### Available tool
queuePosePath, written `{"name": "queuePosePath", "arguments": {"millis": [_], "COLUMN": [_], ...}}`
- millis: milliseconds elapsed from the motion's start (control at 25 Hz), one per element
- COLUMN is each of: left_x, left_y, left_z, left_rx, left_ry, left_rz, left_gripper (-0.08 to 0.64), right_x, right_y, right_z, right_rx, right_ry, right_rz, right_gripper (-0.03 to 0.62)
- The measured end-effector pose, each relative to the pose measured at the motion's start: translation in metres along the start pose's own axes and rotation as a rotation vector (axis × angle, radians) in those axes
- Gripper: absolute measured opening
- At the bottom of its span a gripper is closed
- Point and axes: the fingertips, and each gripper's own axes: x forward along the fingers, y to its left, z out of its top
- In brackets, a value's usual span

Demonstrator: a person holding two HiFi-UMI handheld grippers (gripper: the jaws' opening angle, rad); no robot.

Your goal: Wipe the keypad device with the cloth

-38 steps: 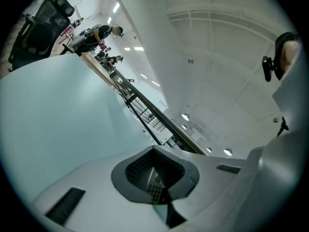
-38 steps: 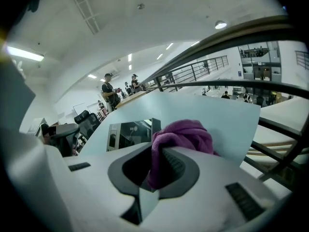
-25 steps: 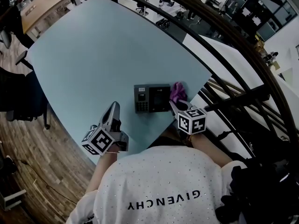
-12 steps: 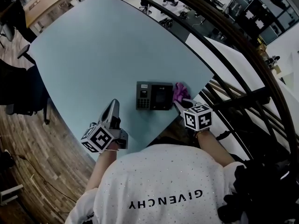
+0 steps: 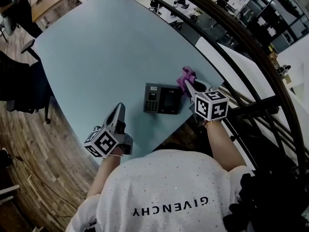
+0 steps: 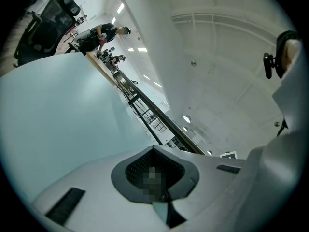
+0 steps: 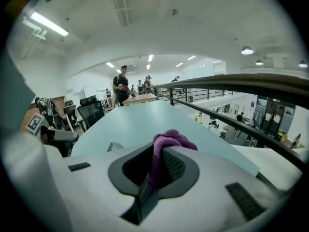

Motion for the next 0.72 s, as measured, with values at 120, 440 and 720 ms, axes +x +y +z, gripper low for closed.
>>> {"name": "queuePosePath", "arguments": {"millis": [120, 440, 720], "left_x": [-0.005, -0.012, -0.036], "left_y": [0.004, 0.010, 0.025], "left_z": [-0.002, 0.003, 0.003], "left_rx": [0.000, -0.003, -0.022], "left_ry": [0.000, -0.030, -0.066], "left_rz": [0.012, 0.024, 0.081], "left_gripper": [0.000, 0.000, 0.000], "right_x": [0.010, 0.034, 0.058], "right_y": [0.019, 0.047, 0.087], "right_z": [-0.019, -0.022, -0.019], "right_rx": [-0.065, -0.221, -0.268], "right_ry": [0.063, 0.094, 0.095], "right_rz": [0.025, 0.056, 0.157], "right_gripper": [0.026, 0.026, 0.027]}}
